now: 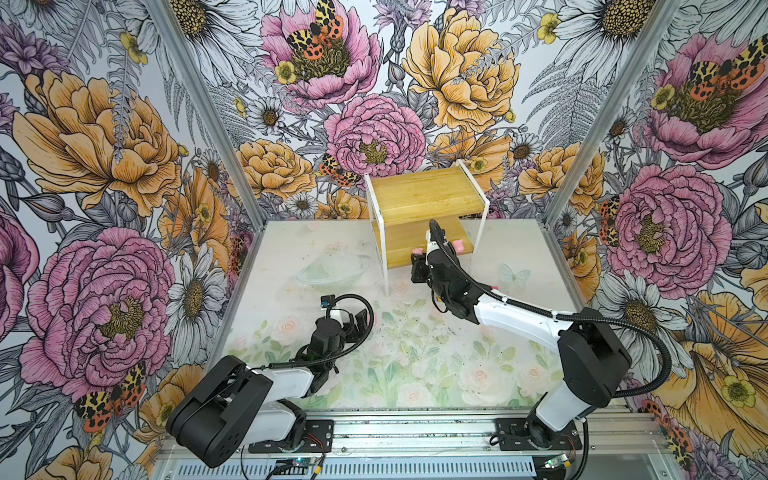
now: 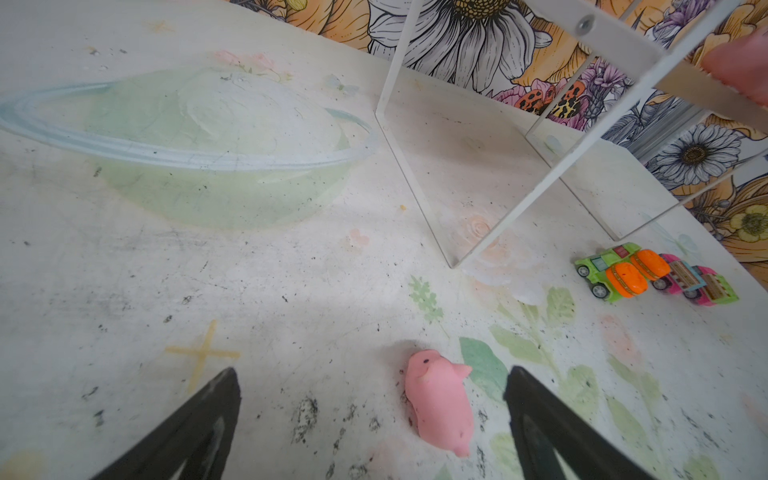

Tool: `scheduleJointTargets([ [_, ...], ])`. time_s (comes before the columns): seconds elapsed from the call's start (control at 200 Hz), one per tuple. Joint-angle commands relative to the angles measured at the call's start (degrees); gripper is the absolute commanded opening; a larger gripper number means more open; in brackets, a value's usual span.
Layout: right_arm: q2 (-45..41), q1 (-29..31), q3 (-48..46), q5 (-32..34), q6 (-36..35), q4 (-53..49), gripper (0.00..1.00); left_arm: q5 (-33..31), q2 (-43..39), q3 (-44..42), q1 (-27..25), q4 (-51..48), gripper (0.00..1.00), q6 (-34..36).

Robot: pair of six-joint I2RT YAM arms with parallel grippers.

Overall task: Place and organize the plastic toys onto the shelf
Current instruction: 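Lift the third pig with the right gripper and carry it to the shelf, then lower the third pig onto the lower shelf board next to the others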

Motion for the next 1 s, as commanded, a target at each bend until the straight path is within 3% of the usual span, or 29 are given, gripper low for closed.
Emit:
scheduleJointTargets([
  [0.0,1.0,-0.2,2.0,1.4,1.5,1.4,0.33,-0.2,0.2,-0.9,0.6,1.4,0.99,-0.3],
  [0.996,5.4,-0.3,4.1,3.7,2.4,0.9,0.32,-0.5,0.6,-1.0,0.5,1.7,0.99,-0.3],
])
